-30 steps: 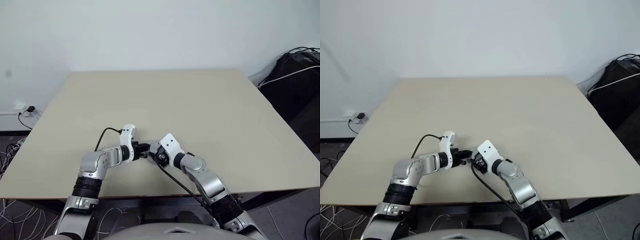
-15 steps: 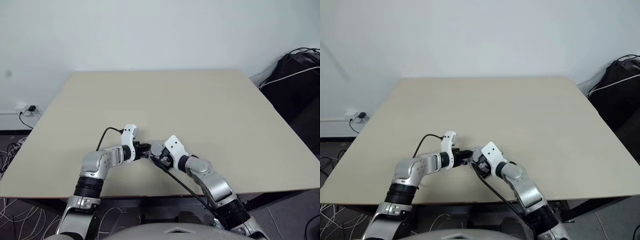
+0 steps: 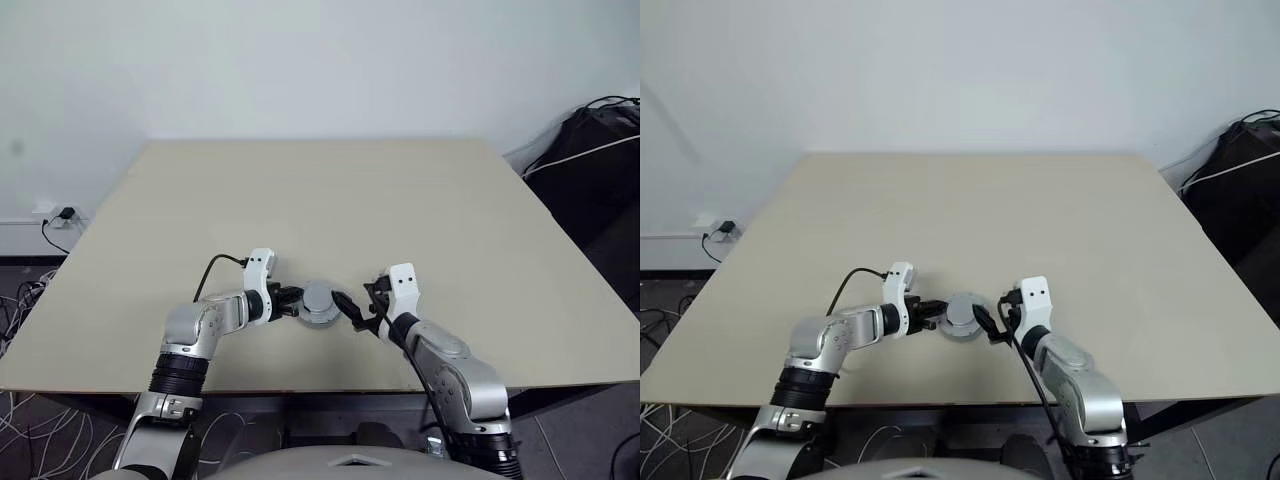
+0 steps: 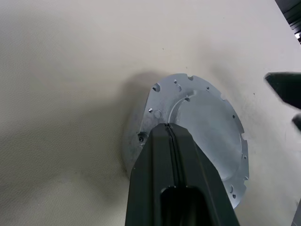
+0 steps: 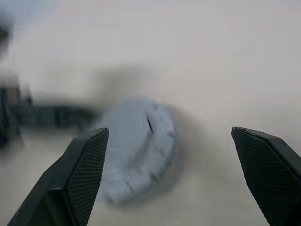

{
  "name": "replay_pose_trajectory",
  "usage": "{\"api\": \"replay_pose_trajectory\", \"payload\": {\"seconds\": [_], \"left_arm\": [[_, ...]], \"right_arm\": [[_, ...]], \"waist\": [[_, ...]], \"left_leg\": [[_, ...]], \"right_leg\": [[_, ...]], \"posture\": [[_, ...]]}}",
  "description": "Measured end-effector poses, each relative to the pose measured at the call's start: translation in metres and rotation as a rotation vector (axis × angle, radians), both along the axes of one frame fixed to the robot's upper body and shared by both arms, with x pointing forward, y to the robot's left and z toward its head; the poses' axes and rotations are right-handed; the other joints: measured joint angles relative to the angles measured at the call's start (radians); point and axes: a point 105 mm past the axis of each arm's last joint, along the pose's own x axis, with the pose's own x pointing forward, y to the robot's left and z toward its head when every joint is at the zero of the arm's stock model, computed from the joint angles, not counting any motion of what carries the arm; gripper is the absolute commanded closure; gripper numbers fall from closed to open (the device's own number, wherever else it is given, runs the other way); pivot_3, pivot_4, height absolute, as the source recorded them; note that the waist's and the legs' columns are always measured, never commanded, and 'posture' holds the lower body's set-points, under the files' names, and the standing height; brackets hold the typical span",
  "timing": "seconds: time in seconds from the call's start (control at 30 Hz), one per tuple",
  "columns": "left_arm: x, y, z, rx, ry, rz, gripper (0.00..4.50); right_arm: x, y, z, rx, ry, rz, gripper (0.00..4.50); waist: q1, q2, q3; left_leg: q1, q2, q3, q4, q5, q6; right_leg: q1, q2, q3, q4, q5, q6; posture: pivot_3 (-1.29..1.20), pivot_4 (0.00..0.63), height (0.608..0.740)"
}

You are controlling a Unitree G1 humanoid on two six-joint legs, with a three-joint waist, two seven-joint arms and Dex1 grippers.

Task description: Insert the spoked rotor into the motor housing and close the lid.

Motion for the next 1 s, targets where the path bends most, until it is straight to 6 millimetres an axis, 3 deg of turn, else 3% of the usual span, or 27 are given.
{"api": "replay_pose_trajectory", "payload": {"seconds": [0.07,0.2,0.3,0.6,1.0], "left_arm": [[0.000,-0.001,0.000,-0.003,0.000,-0.005,4.50],[-0.001,-0.001,0.001,-0.009,-0.002,-0.009,4.50],[-0.001,-0.002,0.000,-0.009,-0.001,-0.008,4.50],[-0.003,-0.001,0.001,-0.011,-0.006,-0.002,4.50],[-0.004,0.001,0.001,-0.009,-0.008,0.005,4.50]], "right_arm": [[-0.001,0.003,-0.002,0.115,0.076,-0.036,0.02],[0.001,-0.014,-0.012,0.239,0.216,-0.136,0.02],[0.005,-0.008,-0.010,0.280,0.244,-0.118,0.02],[-0.001,0.005,-0.028,0.386,0.374,-0.097,0.02],[-0.002,0.016,-0.030,0.554,0.457,-0.074,0.02]], "waist": [[0.003,0.000,0.000],[0.001,0.002,0.002],[0.000,0.004,0.001],[-0.002,0.004,0.000],[-0.011,0.004,0.000]], "left_leg": [[-0.001,-0.001,0.000,0.000,0.000,0.000],[-0.002,-0.002,0.002,0.000,0.000,0.001],[-0.001,-0.001,0.001,-0.002,0.000,0.000],[-0.001,-0.002,0.002,-0.003,0.000,0.000],[-0.001,-0.002,0.002,-0.003,0.000,0.000]], "right_leg": [[0.000,-0.001,0.000,-0.001,0.001,-0.002],[-0.002,-0.002,0.001,-0.001,0.001,-0.002],[-0.002,-0.001,0.000,0.000,0.001,-0.003],[-0.002,-0.001,0.000,-0.001,0.000,-0.003],[-0.002,-0.001,0.000,-0.001,0.000,-0.003]], "posture": [[0.00,0.000,0.740],[0.00,0.000,0.740],[0.00,0.000,0.740],[0.00,0.000,0.740],[0.00,0.000,0.740]]}}
